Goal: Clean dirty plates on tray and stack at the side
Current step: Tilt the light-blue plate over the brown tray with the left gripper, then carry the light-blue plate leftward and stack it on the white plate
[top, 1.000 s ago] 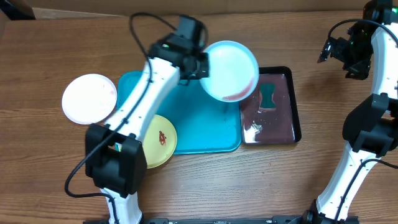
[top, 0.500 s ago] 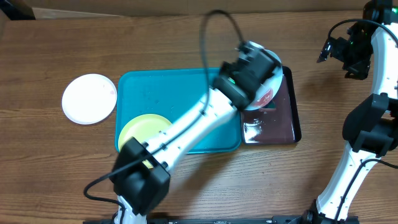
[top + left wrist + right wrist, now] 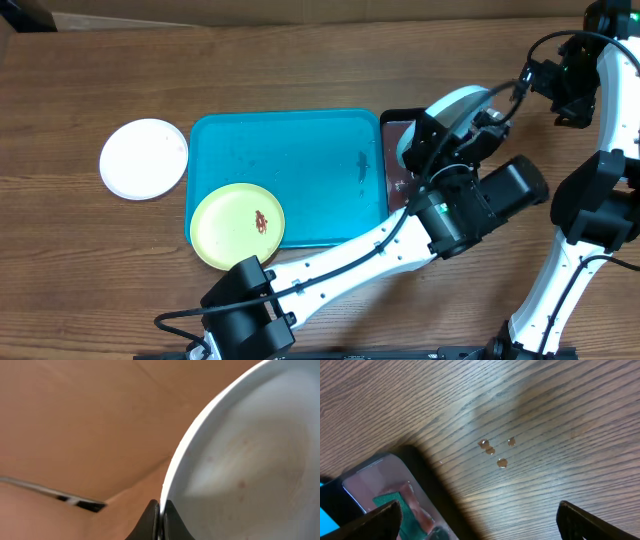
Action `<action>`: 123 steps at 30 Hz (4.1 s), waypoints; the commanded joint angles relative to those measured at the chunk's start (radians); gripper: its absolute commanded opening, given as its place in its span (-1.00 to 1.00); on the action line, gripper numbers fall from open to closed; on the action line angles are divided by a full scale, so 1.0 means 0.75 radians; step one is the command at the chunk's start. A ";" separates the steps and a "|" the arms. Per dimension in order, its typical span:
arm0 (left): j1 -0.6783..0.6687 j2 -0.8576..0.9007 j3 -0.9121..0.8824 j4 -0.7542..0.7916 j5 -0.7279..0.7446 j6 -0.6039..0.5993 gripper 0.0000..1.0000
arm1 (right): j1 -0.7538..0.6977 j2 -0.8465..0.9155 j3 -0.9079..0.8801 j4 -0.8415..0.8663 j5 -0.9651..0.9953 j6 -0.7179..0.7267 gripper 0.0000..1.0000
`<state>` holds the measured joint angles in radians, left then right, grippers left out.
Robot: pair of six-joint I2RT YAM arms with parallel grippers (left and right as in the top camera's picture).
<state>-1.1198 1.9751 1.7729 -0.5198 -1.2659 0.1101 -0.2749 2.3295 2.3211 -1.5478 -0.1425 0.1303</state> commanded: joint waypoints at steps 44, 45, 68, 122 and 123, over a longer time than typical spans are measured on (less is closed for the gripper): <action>0.008 -0.001 0.040 0.244 -0.350 0.022 -0.92 | -0.002 -0.032 0.019 0.003 -0.008 -0.001 1.00; 0.012 -0.001 0.040 0.245 -0.351 0.021 -0.92 | -0.002 -0.032 0.019 0.003 -0.008 -0.001 1.00; 0.355 -0.030 0.040 -0.410 1.063 -0.831 -0.92 | -0.002 -0.032 0.019 0.003 -0.008 -0.001 1.00; 2.226 -0.118 -0.311 -0.596 1.817 -0.733 0.50 | -0.002 -0.032 0.019 0.003 -0.008 -0.001 1.00; 2.226 -0.118 -0.299 -0.610 1.858 -0.733 0.50 | -0.002 -0.032 0.019 0.003 -0.008 -0.001 1.00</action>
<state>0.5556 1.9167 1.5208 -0.9611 0.0010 -0.4675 -0.2749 2.3295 2.3211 -1.5478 -0.1425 0.1303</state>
